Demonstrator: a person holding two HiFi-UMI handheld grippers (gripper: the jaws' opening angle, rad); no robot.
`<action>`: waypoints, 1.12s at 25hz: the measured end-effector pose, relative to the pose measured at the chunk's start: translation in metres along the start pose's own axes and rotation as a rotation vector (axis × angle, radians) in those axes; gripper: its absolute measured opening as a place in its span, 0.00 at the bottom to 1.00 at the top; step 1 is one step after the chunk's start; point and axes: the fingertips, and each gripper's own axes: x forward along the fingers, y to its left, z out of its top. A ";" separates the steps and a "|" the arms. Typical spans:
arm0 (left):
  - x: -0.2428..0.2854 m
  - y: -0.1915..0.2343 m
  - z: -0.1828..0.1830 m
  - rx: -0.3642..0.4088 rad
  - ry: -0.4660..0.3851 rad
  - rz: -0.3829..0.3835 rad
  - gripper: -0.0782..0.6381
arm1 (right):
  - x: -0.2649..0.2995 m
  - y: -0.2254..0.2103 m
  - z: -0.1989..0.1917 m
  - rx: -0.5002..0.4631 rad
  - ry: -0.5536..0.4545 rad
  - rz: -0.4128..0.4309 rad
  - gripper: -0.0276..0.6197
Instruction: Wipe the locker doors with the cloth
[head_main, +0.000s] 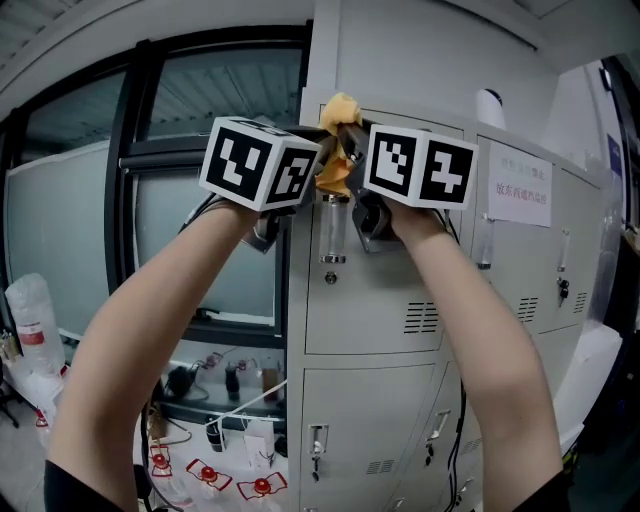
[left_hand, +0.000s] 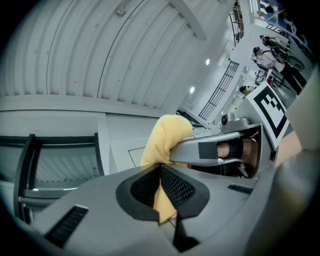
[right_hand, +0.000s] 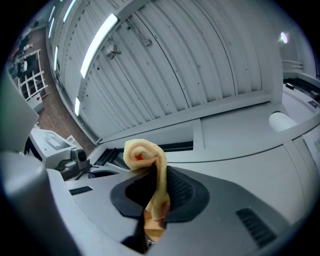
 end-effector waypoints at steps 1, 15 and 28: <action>0.003 0.004 0.002 0.004 -0.007 0.001 0.15 | 0.004 -0.002 0.002 -0.007 -0.011 -0.001 0.15; 0.019 0.023 0.005 0.012 -0.005 0.046 0.14 | 0.029 -0.009 0.008 -0.101 -0.021 0.025 0.15; 0.021 0.023 0.005 -0.007 0.016 0.045 0.14 | 0.033 -0.012 0.009 -0.089 0.011 0.006 0.15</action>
